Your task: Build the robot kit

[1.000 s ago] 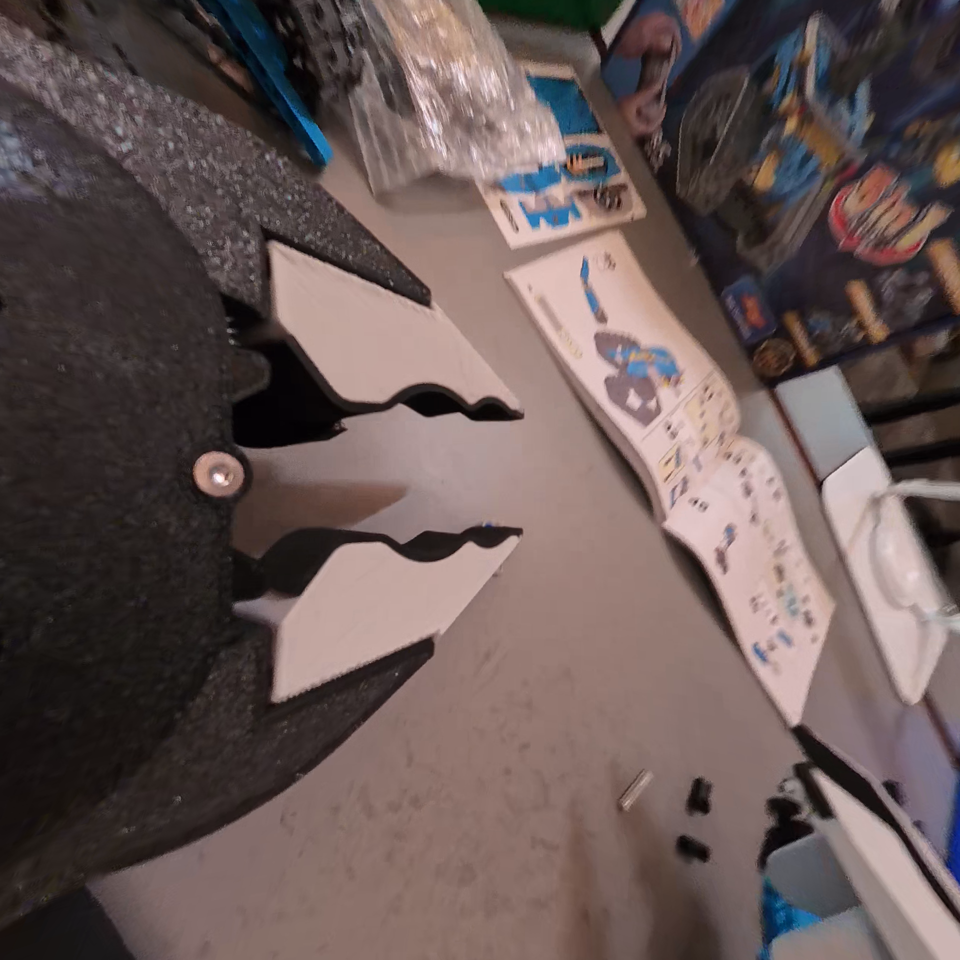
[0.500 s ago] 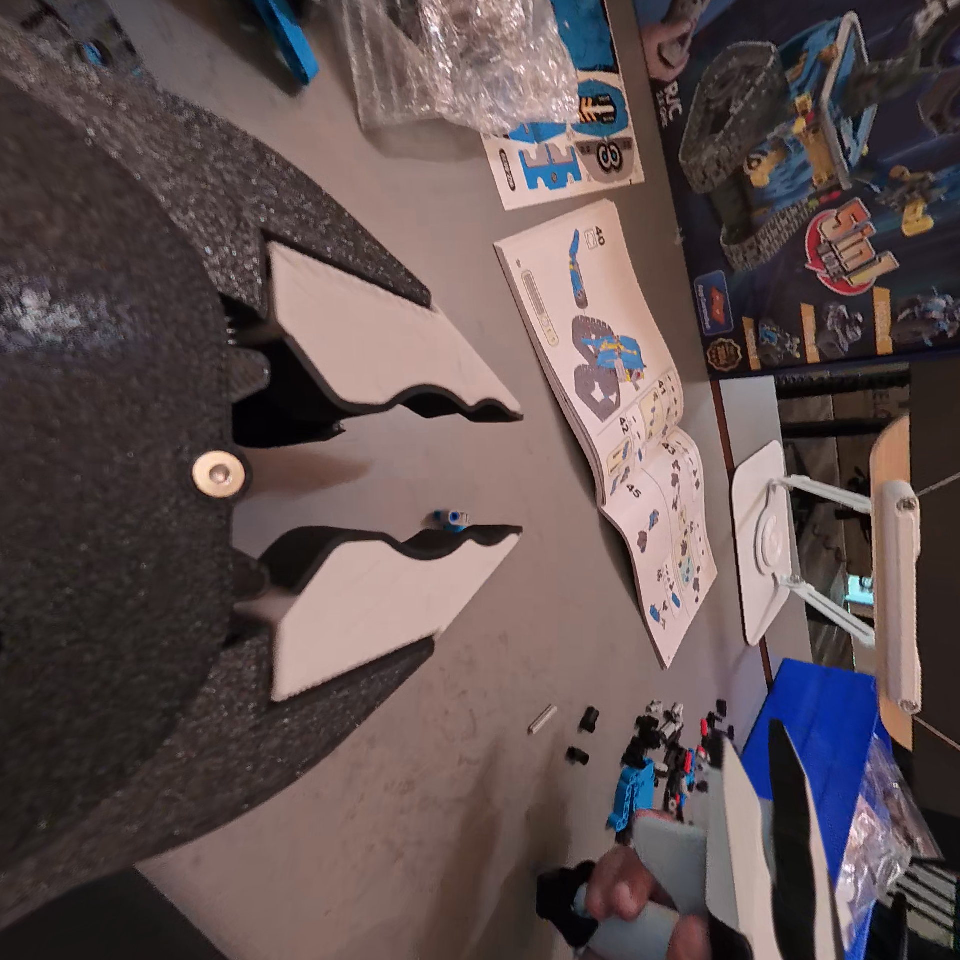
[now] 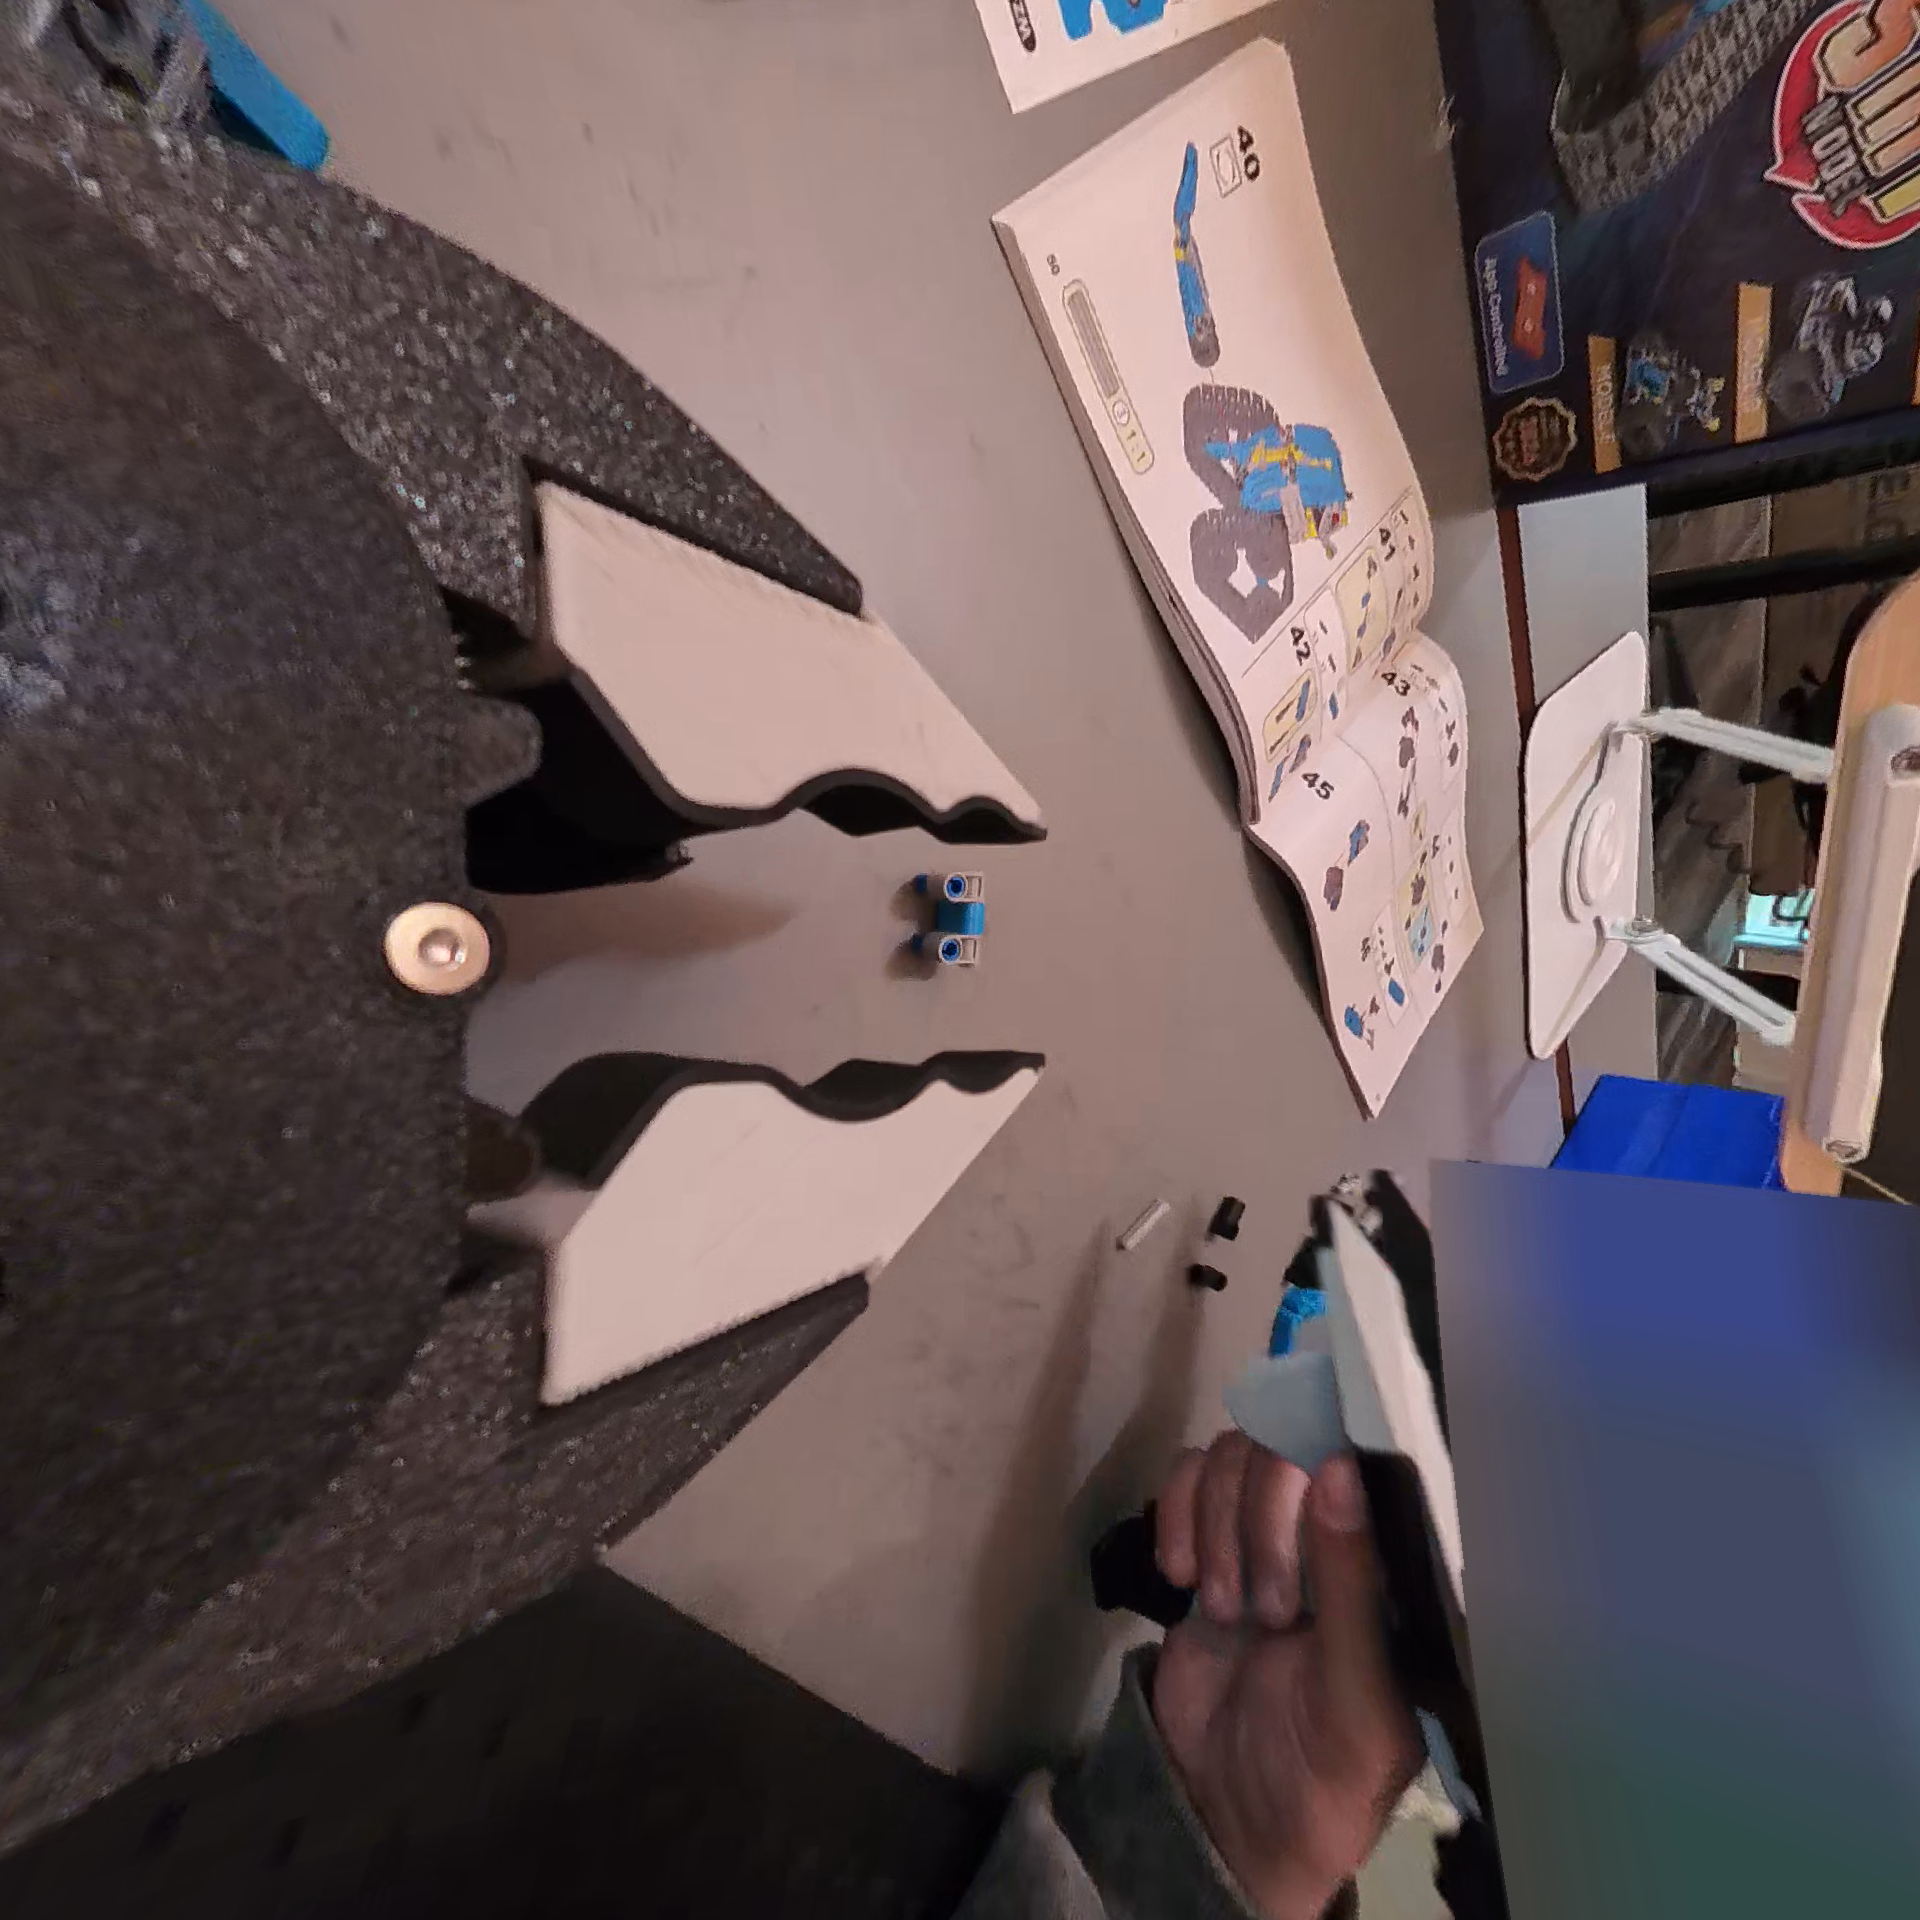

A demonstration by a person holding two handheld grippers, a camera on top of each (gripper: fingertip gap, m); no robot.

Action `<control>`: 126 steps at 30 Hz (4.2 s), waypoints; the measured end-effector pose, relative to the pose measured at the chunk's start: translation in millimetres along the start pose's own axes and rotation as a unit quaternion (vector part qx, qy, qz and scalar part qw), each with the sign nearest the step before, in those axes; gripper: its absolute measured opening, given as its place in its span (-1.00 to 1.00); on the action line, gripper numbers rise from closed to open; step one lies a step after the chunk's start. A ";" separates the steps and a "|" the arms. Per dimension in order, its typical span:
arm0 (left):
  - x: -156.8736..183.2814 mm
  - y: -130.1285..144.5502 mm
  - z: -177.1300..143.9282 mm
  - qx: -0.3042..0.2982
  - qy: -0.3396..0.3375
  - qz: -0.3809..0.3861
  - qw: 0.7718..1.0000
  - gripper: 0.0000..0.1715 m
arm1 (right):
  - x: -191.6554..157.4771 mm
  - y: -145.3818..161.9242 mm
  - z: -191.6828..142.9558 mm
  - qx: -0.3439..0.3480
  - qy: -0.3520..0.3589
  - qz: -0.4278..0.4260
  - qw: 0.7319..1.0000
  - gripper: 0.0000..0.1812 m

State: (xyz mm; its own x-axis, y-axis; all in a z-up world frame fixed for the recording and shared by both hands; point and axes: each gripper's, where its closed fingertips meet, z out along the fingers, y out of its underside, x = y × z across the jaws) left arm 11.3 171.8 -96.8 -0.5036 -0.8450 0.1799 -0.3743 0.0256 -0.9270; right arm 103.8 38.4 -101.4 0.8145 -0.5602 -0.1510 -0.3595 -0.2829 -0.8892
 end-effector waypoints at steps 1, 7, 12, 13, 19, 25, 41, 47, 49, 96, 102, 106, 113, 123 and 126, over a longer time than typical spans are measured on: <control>-1.2 -1.3 -2.1 0.006 0.002 -0.008 1.000 -0.54 | 4.4 9.0 3.0 -0.021 0.005 0.001 1.000 -0.53; 3.5 -9.8 -22.5 0.055 0.039 -0.028 0.997 -0.54 | 2.0 18.3 4.5 -0.030 -0.012 0.023 0.999 -0.55; -2.1 -10.8 -22.6 0.059 0.041 -0.055 0.996 -0.54 | 24.1 4.2 -5.9 0.022 0.008 0.054 0.998 -0.66; -2.4 -9.0 -20.3 0.051 0.045 -0.060 0.996 -0.54 | 23.4 5.6 -5.1 0.019 -0.003 0.073 0.997 -0.66; -0.7 2.1 -6.2 0.001 0.087 -0.116 0.989 -0.54 | 25.0 4.1 -6.8 0.012 0.012 0.044 0.999 -0.65; 10.3 1.9 -5.4 -0.002 0.117 -0.106 0.987 -0.58 | 28.3 8.6 -4.5 0.003 0.020 0.038 0.999 -0.65; 24.2 1.9 -7.5 -0.001 0.131 -0.054 0.990 -0.59 | 23.6 13.1 -2.4 -0.006 0.003 0.044 0.999 -0.75; 24.2 1.2 -8.2 0.002 0.133 -0.055 0.990 -0.60 | 26.5 13.5 -2.5 -0.005 0.004 0.053 0.999 -0.75; 24.1 1.1 -8.3 0.002 0.134 -0.057 0.989 -0.60 | 26.6 13.4 -2.6 -0.005 0.005 0.052 0.999 -0.75; 47.6 12.5 -10.0 0.002 0.047 0.219 0.975 -0.63 | 61.8 -7.8 -26.5 0.023 0.040 0.061 0.997 -0.73; 43.1 4.3 -15.0 0.035 -0.002 0.253 0.967 -0.64 | 43.1 21.5 -20.8 -0.041 -0.031 0.056 0.997 -0.68; 40.8 0.3 -18.3 0.041 0.012 0.209 0.977 -0.64 | 26.5 41.5 -36.4 -0.064 -0.057 -0.034 0.996 -0.65; 46.0 8.2 -10.4 0.015 0.032 0.216 0.976 -0.63 | 22.1 66.0 -51.0 -0.095 -0.062 -0.091 0.989 -0.65; 65.8 21.4 -0.2 -0.014 0.071 0.260 0.963 -0.64 | 25.1 78.8 -30.3 -0.158 -0.081 -0.140 0.974 -0.84; 69.3 19.7 -1.3 -0.007 0.079 0.260 0.962 -0.66 | 22.6 78.7 -32.0 -0.153 -0.079 -0.158 0.972 -0.85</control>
State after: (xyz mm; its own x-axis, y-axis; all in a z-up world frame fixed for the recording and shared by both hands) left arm -31.9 114.5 -102.2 -0.7370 -0.6246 -0.2582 -0.0496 0.4309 -0.9010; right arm 79.3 -21.4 -161.0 0.9573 -0.2880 0.0242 -0.1779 -0.6532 -0.7360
